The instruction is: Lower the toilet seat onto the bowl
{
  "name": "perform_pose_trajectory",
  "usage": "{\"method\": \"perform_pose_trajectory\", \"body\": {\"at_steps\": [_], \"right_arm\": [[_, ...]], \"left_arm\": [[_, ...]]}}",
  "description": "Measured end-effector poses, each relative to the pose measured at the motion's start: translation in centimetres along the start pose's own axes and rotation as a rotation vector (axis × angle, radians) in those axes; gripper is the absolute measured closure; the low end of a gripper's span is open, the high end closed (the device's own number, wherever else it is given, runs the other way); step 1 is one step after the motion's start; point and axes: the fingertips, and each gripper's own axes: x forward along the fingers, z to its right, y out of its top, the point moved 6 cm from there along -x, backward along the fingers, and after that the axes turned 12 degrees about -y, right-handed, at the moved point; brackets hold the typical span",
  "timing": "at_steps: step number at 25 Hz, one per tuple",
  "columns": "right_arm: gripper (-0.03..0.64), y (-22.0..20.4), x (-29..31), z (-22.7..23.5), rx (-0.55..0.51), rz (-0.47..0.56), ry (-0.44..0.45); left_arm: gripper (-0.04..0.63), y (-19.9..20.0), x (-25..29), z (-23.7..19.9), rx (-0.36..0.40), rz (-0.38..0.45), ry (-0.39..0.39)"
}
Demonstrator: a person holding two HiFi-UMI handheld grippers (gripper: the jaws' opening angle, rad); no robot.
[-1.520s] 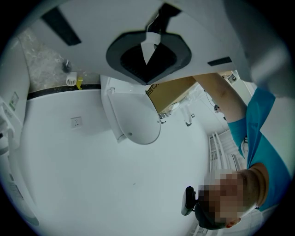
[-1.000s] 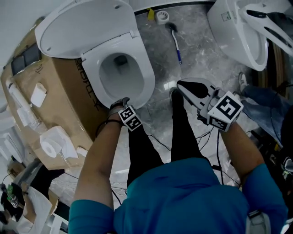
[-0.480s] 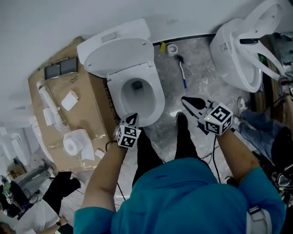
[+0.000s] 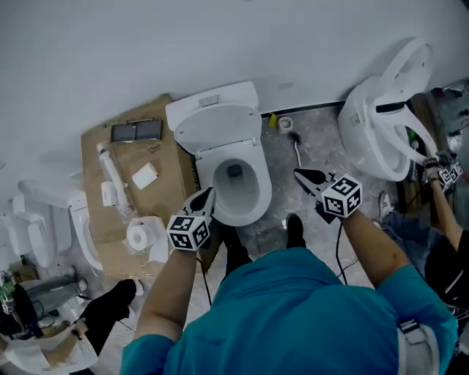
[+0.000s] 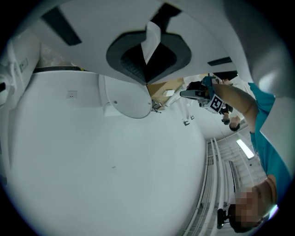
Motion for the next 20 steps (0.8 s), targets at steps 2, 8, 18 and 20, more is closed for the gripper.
{"method": "perform_pose_trajectory", "body": {"at_steps": [2,8,18,20], "right_arm": [[0.627,1.2,0.0,-0.5,0.014,0.001,0.013],[0.627,5.3,-0.6,-2.6,0.010,0.027,0.057],[0.627,15.8,-4.5,-3.9,-0.070,0.163,0.055],[0.627,17.8,-5.6,-4.7,-0.092,0.191,0.060]], "left_arm": [[0.594,2.0,-1.4,0.2,-0.018,0.060,0.011],[0.594,7.0,-5.4,1.6,-0.024,0.171,0.022],[0.594,15.6,-9.2,5.2,0.045,0.347,-0.011],[0.594,17.1,-9.8,6.1,0.067,0.372,-0.020]]}}
